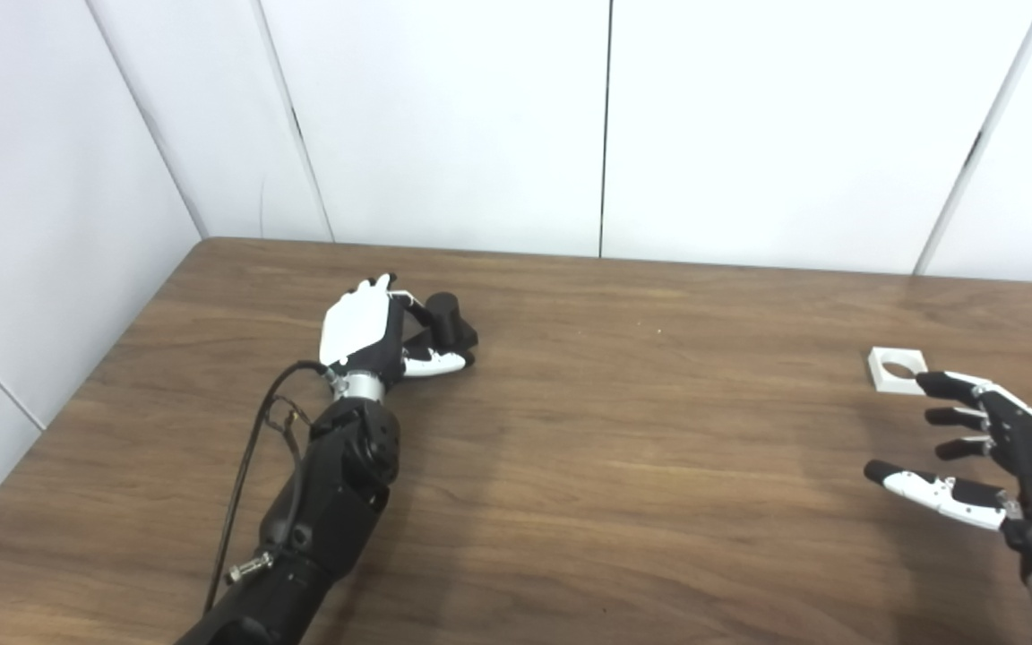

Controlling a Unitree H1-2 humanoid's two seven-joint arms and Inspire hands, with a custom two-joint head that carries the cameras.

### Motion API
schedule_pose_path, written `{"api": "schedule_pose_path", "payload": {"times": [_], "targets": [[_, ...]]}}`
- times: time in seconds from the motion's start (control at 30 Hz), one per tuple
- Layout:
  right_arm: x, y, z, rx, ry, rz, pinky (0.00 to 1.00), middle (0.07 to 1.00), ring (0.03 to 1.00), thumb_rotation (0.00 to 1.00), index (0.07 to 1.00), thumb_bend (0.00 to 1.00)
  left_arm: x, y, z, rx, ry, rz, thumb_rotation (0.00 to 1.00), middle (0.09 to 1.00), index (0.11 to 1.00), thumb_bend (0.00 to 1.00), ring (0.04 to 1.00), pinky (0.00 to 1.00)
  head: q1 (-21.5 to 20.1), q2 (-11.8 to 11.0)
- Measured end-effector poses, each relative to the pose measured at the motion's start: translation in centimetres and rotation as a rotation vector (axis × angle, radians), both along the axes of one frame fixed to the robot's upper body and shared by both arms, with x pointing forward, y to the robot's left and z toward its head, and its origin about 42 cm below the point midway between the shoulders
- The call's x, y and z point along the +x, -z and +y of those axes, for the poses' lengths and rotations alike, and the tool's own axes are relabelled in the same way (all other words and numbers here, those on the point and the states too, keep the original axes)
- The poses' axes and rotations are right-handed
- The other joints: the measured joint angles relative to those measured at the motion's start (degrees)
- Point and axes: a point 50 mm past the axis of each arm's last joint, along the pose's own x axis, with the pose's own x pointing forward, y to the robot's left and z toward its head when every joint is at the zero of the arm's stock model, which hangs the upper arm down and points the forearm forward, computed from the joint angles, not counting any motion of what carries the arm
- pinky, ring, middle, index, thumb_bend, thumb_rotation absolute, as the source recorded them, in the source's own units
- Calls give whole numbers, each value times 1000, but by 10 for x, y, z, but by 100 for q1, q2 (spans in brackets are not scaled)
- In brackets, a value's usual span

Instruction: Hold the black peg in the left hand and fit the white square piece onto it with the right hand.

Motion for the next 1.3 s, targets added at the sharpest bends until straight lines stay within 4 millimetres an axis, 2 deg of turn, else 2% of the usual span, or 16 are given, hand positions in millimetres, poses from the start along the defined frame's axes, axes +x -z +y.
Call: {"api": "schedule_pose_path", "payload": {"times": [0.13, 0.63, 0.87, 1.13, 1.3], "targets": [[0, 0, -1, 3, 4, 1, 569, 772, 716, 0, 737, 677, 3, -5, -3, -12, 11, -27, 68, 908, 479, 520, 993, 1000, 0, 26], [0, 0, -2, 7, 13, 15, 571, 765, 712, 0, 735, 673, 4, -6, -2, -38, 26, -12, 65, 903, 479, 519, 986, 1000, -18, 62], [-1, 0, -2, 6, 13, 16, 583, 766, 724, 0, 735, 674, -1, -7, 8, -182, 202, 36, 74, 935, 482, 520, 1000, 1000, -35, 70], [-1, -1, -2, 6, 12, 13, 577, 764, 723, 0, 735, 679, -7, -7, -5, -268, 390, 100, 78, 969, 488, 521, 1000, 1000, -44, 88], [-2, -6, -1, 5, 8, -5, 584, 765, 720, 0, 737, 681, -9, -8, -6, -302, 473, 135, 77, 978, 487, 522, 1000, 1000, -79, 97]]}}
